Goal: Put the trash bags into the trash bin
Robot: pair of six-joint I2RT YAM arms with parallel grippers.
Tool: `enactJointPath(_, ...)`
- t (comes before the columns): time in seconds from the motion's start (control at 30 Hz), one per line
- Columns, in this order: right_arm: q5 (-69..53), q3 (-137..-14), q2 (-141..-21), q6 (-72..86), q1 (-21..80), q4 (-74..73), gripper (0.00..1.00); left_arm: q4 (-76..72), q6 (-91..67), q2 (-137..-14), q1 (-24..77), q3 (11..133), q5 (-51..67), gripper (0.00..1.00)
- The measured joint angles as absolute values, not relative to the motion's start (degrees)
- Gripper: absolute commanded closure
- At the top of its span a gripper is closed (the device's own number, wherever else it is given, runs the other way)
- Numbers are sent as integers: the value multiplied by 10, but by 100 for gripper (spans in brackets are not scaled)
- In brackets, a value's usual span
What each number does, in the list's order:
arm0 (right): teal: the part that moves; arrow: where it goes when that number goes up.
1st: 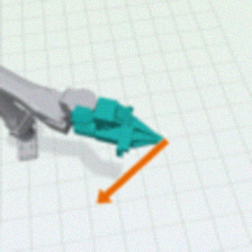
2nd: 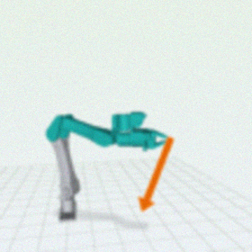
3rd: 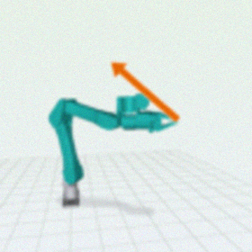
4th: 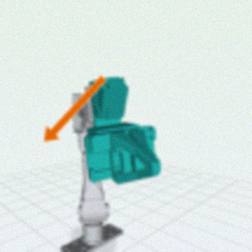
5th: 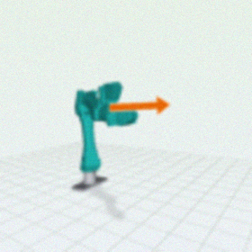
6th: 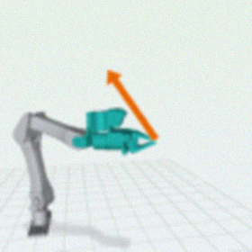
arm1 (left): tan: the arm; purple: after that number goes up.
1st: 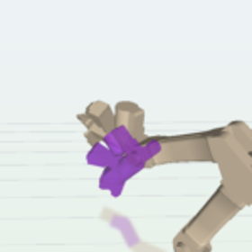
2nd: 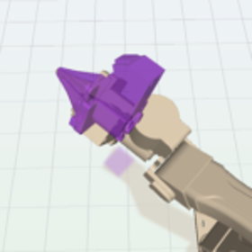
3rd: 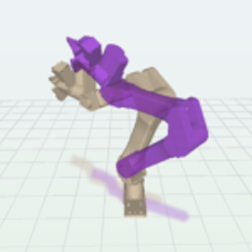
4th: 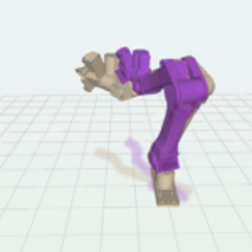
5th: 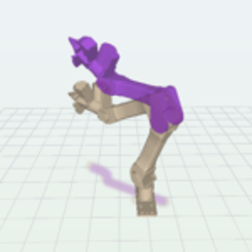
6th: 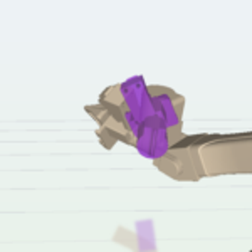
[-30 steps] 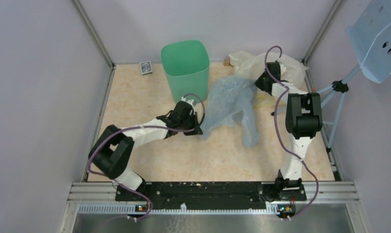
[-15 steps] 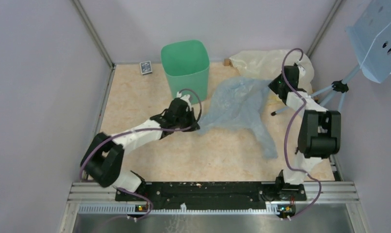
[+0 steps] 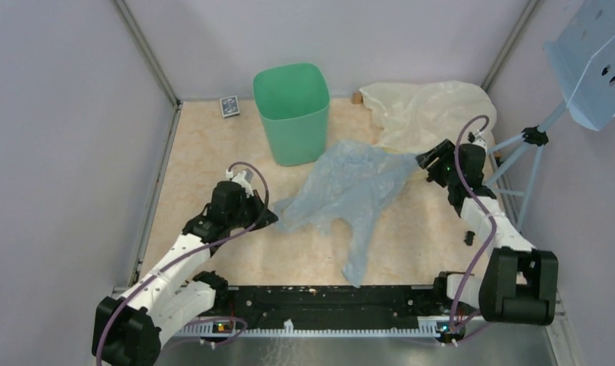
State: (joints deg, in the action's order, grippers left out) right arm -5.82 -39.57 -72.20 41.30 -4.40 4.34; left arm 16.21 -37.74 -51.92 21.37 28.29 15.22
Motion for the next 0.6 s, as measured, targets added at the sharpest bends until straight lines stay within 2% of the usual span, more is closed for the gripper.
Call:
enactJointPath(0.13, -92, -384, -649, 374, -39, 6, 41, 206, -369, -505, 213, 307, 155, 100)
enactJointPath(0.27, -93, -452, -624, 314, 17, -70, 44, 221, -349, -506, 213, 322, 156, 100)
enactJointPath(0.43, -81, -585, -675, 256, 145, -151, 44, 224, -346, -532, 213, 321, 191, 100)
enactJointPath(0.6, -21, -628, -751, 229, 227, -180, 43, 207, -354, -534, 213, 288, 222, 100)
